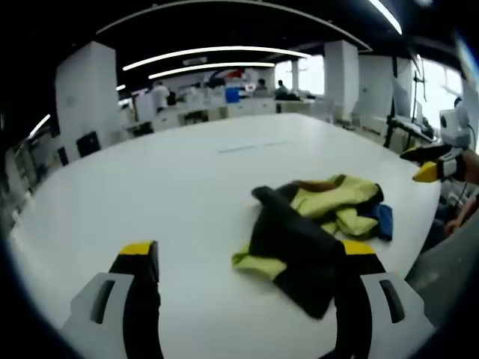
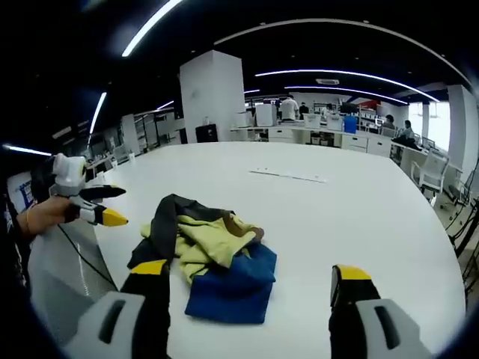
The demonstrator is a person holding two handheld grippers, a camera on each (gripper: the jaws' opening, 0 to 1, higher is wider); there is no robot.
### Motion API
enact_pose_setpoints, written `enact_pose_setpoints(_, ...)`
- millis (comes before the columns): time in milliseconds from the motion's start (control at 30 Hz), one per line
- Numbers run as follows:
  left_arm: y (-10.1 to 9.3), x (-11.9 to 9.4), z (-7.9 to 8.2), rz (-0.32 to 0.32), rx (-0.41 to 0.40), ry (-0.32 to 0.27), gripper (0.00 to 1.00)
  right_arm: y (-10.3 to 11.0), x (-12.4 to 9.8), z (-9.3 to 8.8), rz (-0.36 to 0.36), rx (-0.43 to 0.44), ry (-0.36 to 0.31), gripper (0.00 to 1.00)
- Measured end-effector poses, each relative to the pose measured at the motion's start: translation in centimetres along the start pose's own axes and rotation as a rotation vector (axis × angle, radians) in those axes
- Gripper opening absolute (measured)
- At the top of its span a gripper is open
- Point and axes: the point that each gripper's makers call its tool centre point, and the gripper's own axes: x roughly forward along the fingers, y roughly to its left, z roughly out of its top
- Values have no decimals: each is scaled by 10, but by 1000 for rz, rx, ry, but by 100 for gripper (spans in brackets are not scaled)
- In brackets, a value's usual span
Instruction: Fold the garment on the visible template until the final outline fits inside the template.
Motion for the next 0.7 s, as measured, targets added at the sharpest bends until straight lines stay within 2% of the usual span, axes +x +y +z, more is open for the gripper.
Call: enact_pose_setpoints(700,1,0,-2,4,-6,12,96,-1,1,-2,-7,10,2,90)
